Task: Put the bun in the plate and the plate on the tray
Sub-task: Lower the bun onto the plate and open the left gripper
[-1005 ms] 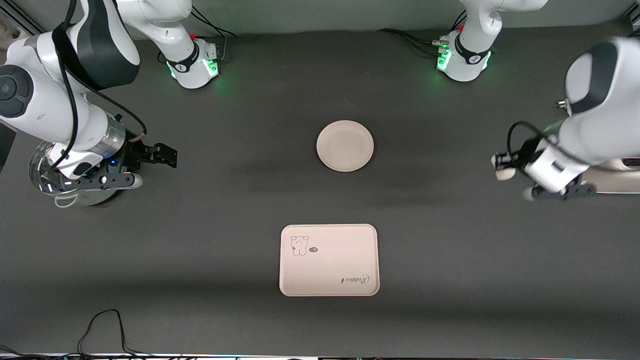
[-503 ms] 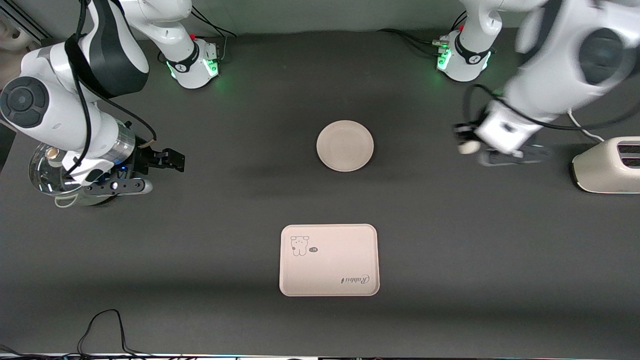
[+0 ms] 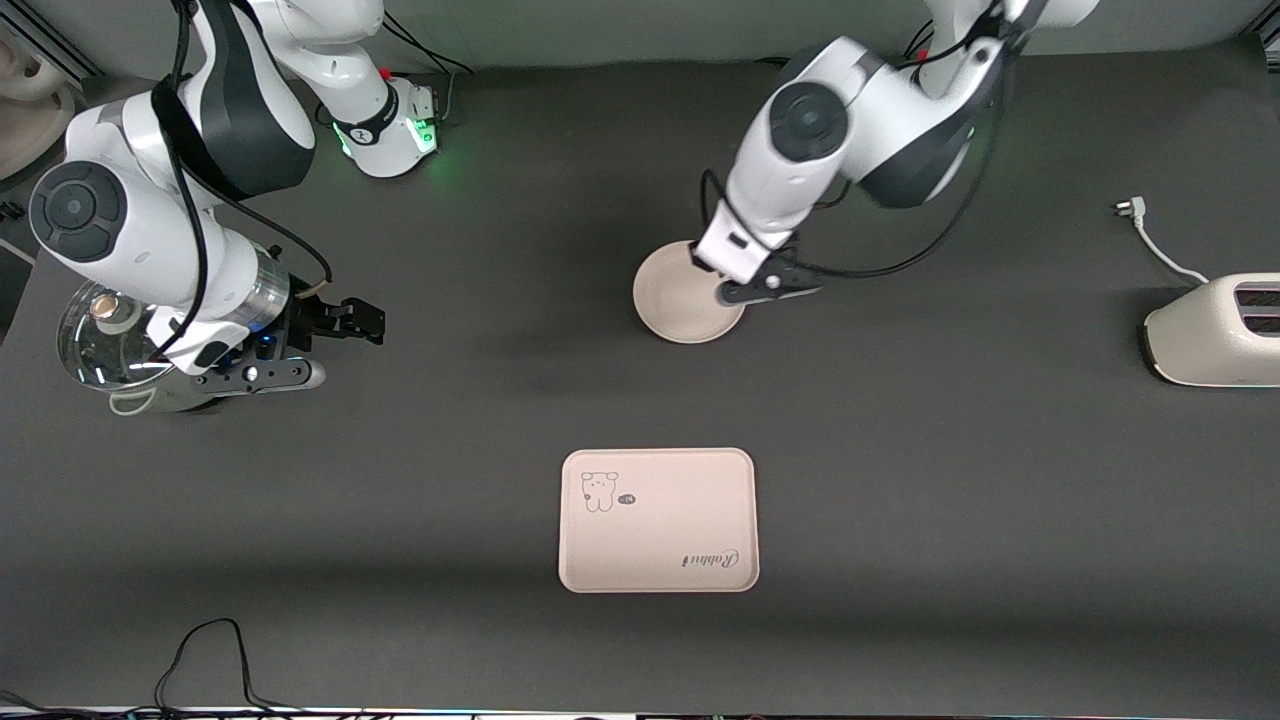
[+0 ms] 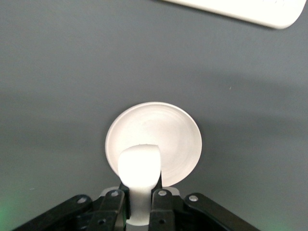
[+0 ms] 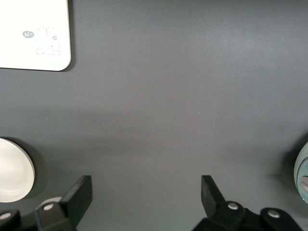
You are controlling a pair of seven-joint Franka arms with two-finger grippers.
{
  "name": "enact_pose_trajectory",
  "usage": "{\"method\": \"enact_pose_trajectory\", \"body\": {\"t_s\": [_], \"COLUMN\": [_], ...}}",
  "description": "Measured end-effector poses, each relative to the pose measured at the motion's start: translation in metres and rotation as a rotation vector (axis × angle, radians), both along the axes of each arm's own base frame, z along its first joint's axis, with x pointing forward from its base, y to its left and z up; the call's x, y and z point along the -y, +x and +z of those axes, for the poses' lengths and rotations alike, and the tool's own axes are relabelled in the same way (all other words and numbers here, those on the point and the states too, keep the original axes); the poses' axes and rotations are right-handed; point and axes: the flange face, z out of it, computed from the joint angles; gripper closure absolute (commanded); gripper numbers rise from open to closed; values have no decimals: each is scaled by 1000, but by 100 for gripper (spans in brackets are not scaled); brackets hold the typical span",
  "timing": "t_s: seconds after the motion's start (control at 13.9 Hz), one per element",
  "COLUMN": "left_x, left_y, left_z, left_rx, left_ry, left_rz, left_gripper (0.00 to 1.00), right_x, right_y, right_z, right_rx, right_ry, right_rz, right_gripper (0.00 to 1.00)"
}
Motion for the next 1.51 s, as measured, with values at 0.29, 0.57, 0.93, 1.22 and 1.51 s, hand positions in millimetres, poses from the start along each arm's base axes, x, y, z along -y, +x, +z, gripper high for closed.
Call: {"method": "enact_pose_trajectory", "body": {"t_s": [0.29,0.57,0.93,1.22,1.51], "left_x": [31,37,37,37,30], "left_y": [-46,-67,-69,-68,-55], "left_z": [-77,-125,-165,-166,-156], "left_rx": [3,8,8,10,28], "left_ry": [-11,-23,-31,-32,-31], "left_rz": [2,20,18,24,50], "left_gripper": [81,79,43,0,0], "right_x": [0,-10,-37,-80,-116], "right_y": [0,-4,-14,-36,-62], "right_z": [0,-7,-42,-78,-112], "right_rx": [0,-34,-28,-6,15], "right_ry": [0,70,93,99,110], "right_rz": [1,-16,8,-14,-16], "right_gripper": [0,0,0,0,0]}}
